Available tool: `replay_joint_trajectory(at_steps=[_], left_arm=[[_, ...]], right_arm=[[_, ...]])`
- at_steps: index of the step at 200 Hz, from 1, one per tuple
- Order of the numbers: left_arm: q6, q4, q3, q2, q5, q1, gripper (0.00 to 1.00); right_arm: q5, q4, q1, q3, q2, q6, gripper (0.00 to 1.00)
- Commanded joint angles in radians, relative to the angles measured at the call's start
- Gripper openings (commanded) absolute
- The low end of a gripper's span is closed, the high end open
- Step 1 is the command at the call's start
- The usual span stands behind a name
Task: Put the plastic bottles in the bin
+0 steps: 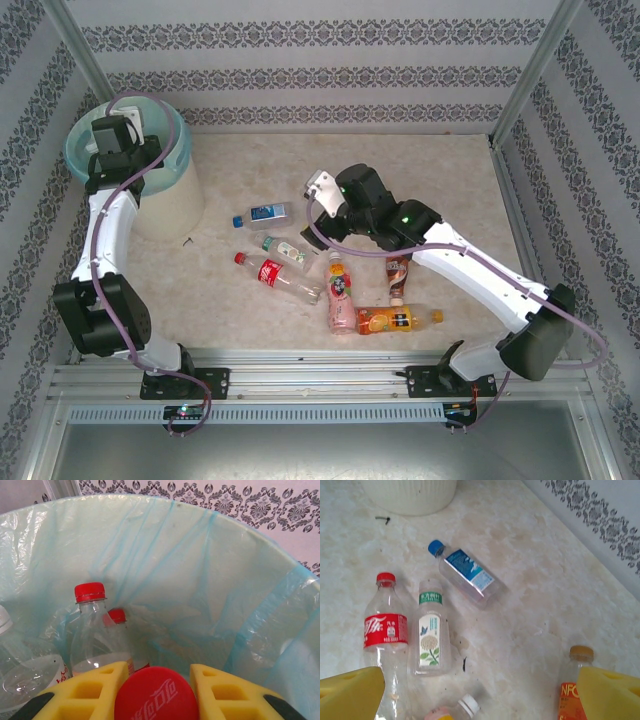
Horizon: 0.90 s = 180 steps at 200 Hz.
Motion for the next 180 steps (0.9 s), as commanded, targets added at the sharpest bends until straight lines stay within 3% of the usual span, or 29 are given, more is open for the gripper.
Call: replay_joint_trajectory(at_steps=[1, 27, 38, 54, 65, 100, 112, 156, 180], left_arm=[[0.019, -0.112, -0.023, 0.088, 0.004, 0.004, 0.0], [0.003, -0.119, -0.012, 0.094, 0.026, 0.004, 0.0], [-0.007, -0.122, -0.002, 0.09, 0.04, 0.004, 0.18], [-0.022, -0.136, 0.03, 0.078, 0.054, 0.004, 0.29], [-0.034, -0.145, 0.053, 0.066, 0.057, 0.003, 0.45], [-0.067, -0.143, 0.113, -0.008, 0.056, 0.004, 0.74], [-0.078, -0.138, 0.127, -0.043, 0.05, 0.004, 0.8], [-0.154, -0.107, 0.12, -0.196, 0.084, 0.0, 0.84], [-0.141, -0.11, 0.1, -0.284, 0.087, -0.057, 0.85]], right_arm=[[0.04, 0.0, 0.007, -0.035, -0.027, 0.006, 0.98], [0.054, -0.01, 0.006, -0.027, -0.013, -0.005, 0.98], [0.051, -0.01, 0.006, -0.018, -0.004, -0.009, 0.98], [0.039, -0.014, 0.006, 0.0, 0.01, -0.011, 0.98], [0.035, -0.016, 0.006, 0.013, 0.017, -0.011, 0.98], [0.044, -0.004, 0.005, 0.031, 0.016, 0.0, 0.98], [0.046, -0.004, 0.004, 0.035, 0.008, 0.009, 0.98], [0.052, 0.019, -0.007, -0.025, -0.065, 0.093, 0.98], [0.014, 0.054, -0.056, -0.11, -0.126, 0.162, 0.98]])
